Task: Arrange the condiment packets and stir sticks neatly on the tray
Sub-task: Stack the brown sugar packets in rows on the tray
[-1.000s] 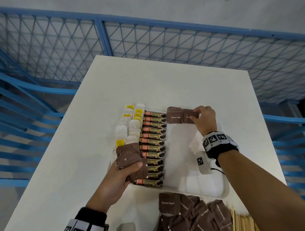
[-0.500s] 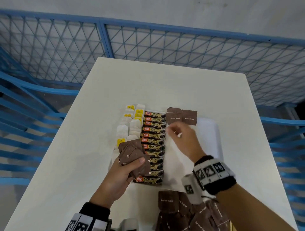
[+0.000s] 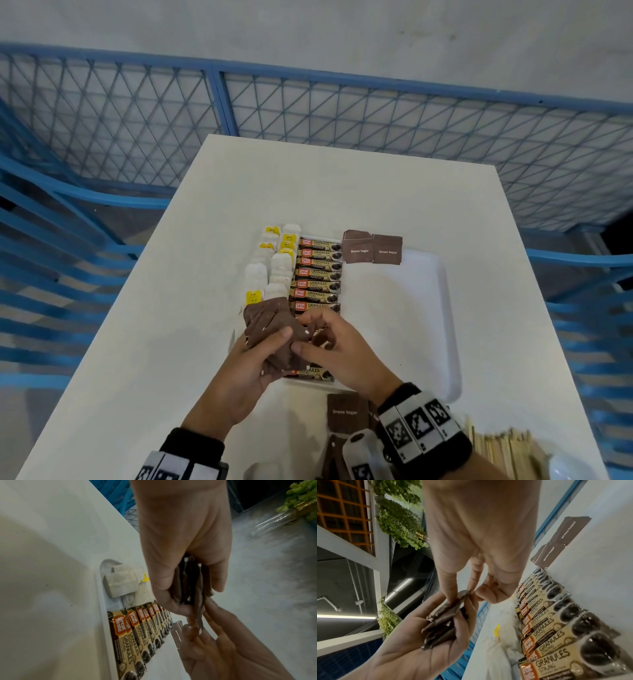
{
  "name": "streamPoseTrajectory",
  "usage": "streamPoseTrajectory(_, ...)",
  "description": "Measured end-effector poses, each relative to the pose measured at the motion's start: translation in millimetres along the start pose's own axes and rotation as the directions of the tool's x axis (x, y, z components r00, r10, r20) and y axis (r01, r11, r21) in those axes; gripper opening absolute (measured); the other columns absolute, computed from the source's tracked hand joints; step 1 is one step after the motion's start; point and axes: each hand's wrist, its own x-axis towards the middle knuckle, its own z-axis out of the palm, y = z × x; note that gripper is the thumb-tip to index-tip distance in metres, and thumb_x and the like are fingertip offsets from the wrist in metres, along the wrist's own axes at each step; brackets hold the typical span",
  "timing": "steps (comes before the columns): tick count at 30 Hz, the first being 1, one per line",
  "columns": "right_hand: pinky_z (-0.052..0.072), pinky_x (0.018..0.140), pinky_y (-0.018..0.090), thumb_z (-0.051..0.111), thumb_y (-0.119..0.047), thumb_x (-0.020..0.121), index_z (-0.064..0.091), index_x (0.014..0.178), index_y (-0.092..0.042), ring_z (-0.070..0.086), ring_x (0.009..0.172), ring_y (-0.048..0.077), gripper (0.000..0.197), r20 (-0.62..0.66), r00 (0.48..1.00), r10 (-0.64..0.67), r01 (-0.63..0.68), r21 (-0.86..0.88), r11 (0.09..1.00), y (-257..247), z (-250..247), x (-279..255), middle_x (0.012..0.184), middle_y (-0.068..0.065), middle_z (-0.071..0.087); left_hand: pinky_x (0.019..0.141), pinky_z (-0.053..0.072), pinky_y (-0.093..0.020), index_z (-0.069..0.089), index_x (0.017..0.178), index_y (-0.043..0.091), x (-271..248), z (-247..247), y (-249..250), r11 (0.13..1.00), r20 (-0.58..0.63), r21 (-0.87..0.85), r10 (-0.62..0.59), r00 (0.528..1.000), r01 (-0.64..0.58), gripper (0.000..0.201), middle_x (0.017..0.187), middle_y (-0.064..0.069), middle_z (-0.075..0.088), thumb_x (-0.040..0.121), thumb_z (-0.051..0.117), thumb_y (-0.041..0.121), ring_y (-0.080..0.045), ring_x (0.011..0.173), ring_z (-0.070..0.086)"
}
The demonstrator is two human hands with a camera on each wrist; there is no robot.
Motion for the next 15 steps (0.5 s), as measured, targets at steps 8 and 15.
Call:
streamPoseTrajectory(8,0.045,0.062,0.023,0.066,-0.006,0.082,0.054,0.081,-0.017,0.052,0.064,0.008,0.016,-0.027,0.997,0.074,-0.072,0.079,0.994,-5,-4,-8,0.075,-0.002,0.058,0.056,0.055,-0.024,0.063,0.104,0.011,-8,2,-2,0.984,0.019,0.177,0.009,1.0,-0.012,0.028,0.083,-0.01,0.071,0.085,0.054,-0.008,-0.018,0.07,0.07)
streamPoseTrajectory(15,0.052,0.061,0.023,0.064,-0.011,0.086,0.06,0.091,-0.015,0.059,0.068,0.014,0.008,0.075,0.99,0.122,-0.131,0.127,0.983,-10,-20,-10,0.081,0.003,0.062,0.064,0.057,-0.031,0.061,0.116,0.011,-11,3,4,0.97,0.055,0.239,0.021,0.998,-0.033,0.042,0.1,-0.013,0.073,0.077,0.069,-0.005,-0.026,0.09,0.071)
